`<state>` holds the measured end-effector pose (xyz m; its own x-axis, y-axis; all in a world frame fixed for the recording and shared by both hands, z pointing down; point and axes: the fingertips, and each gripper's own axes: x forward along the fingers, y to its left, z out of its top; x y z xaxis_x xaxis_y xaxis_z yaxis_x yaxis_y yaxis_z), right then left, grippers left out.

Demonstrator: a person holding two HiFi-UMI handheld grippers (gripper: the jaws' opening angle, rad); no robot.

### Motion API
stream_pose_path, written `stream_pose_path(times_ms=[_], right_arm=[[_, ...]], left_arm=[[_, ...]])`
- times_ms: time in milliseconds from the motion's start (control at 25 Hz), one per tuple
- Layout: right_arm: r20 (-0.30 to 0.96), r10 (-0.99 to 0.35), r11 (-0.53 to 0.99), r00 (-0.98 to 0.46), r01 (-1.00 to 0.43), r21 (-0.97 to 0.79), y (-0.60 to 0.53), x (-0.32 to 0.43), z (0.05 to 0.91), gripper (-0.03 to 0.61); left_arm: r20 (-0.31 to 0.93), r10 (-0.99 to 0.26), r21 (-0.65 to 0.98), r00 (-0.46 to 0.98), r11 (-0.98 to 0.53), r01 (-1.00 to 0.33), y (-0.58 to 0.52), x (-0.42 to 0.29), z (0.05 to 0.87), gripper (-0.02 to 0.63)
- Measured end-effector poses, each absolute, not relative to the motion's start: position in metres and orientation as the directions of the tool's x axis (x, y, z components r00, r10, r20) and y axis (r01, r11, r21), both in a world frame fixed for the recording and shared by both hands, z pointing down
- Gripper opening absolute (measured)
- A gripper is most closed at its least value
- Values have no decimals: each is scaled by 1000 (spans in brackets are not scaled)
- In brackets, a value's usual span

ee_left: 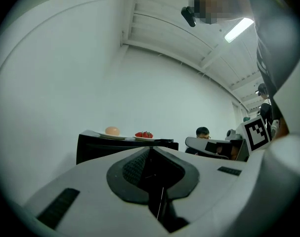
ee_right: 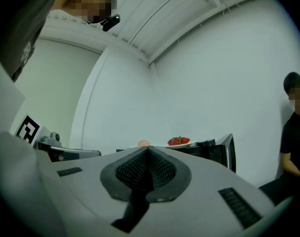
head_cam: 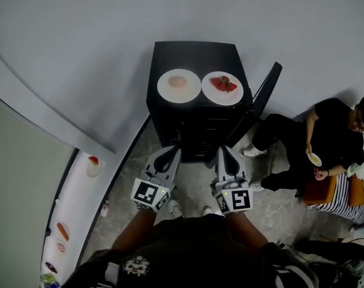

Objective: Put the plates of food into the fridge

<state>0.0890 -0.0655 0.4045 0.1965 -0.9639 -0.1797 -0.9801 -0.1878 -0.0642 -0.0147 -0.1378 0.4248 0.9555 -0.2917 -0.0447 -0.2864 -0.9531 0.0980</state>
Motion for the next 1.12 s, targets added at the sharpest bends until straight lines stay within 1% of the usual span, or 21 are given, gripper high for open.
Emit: stream_pose_path(times_ms=[200,440,640,880,1120], right_arm=[[-158,-956,-242,248,-969,-55,-64,84,409,24],[-148,-965,-216,219,-976,-35,-74,99,404,25],[-135,-973,-175,186,-981,-89,-85,110,397,25],[-145,-978,-134,149,-985,-108,-94,113,392,25],[-100,-989,-96,107,-989,-114,-103,117,403,25]], left_arm=[[-53,-229,95,972,-970,-223,-148,-7,423,32],[-60,-200,91,978,-977,-194,-149,13,422,32],[-53,-211,92,976,-974,-205,-148,21,415,32],[-58,-227,89,972,-971,-222,-155,33,414,32],[-51,-250,74,967,-967,-246,-157,38,407,32]])
